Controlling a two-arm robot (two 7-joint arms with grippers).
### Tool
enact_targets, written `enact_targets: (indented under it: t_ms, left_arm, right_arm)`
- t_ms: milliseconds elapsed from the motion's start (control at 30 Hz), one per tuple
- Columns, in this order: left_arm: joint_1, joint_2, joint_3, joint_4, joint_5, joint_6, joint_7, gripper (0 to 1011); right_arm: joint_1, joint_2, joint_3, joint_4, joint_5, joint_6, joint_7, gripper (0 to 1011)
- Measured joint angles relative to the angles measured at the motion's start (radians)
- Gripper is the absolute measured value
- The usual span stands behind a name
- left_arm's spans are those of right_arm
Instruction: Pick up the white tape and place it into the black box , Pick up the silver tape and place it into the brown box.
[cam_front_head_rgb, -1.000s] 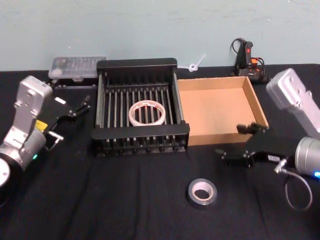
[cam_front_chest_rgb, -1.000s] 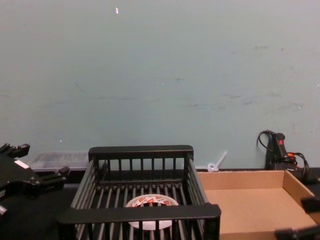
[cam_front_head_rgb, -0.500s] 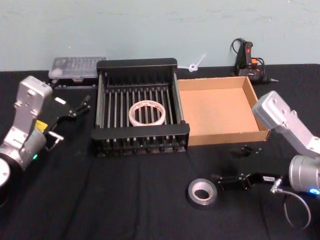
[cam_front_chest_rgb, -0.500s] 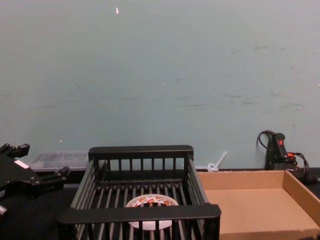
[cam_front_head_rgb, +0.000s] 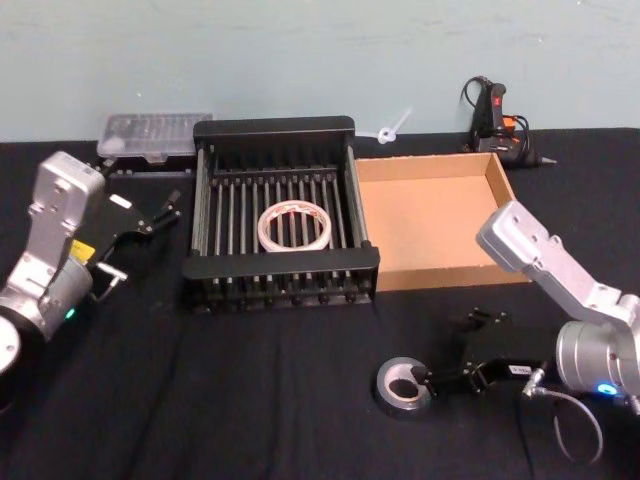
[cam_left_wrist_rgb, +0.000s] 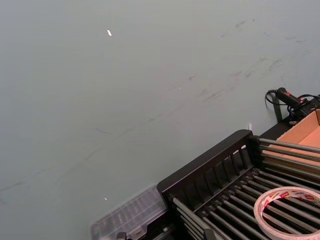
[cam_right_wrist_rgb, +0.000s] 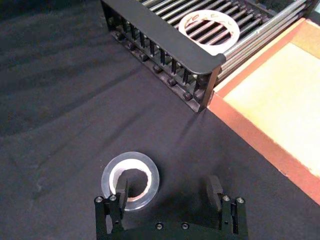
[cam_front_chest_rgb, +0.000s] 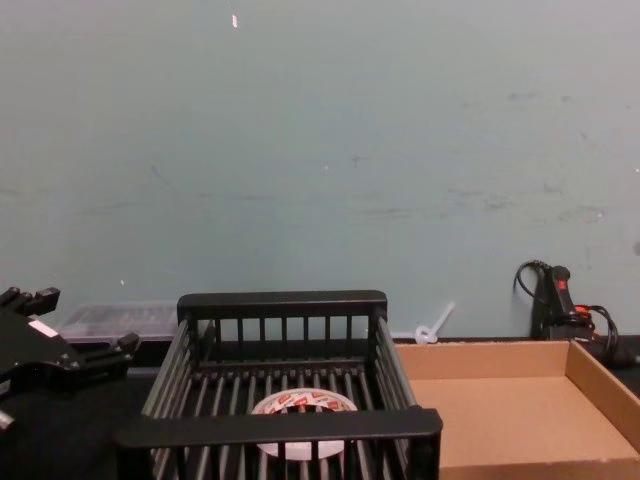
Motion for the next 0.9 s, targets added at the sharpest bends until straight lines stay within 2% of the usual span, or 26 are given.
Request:
enact_targets:
  t_ms: [567,900]
  left_arm:
    - [0.0,0.0,0.0,0.0,0.0,0.0,0.0,1001]
    - [0.0,0.0,0.0,0.0,0.0,0.0,0.0,1001]
  right_arm:
    - [0.04,-0.029,-0.048,0.051,-0.026,0.008,0.0,1002]
    - [0.056,-0.047,-0.06,0.077,-0.043,0.016,0.003,1000]
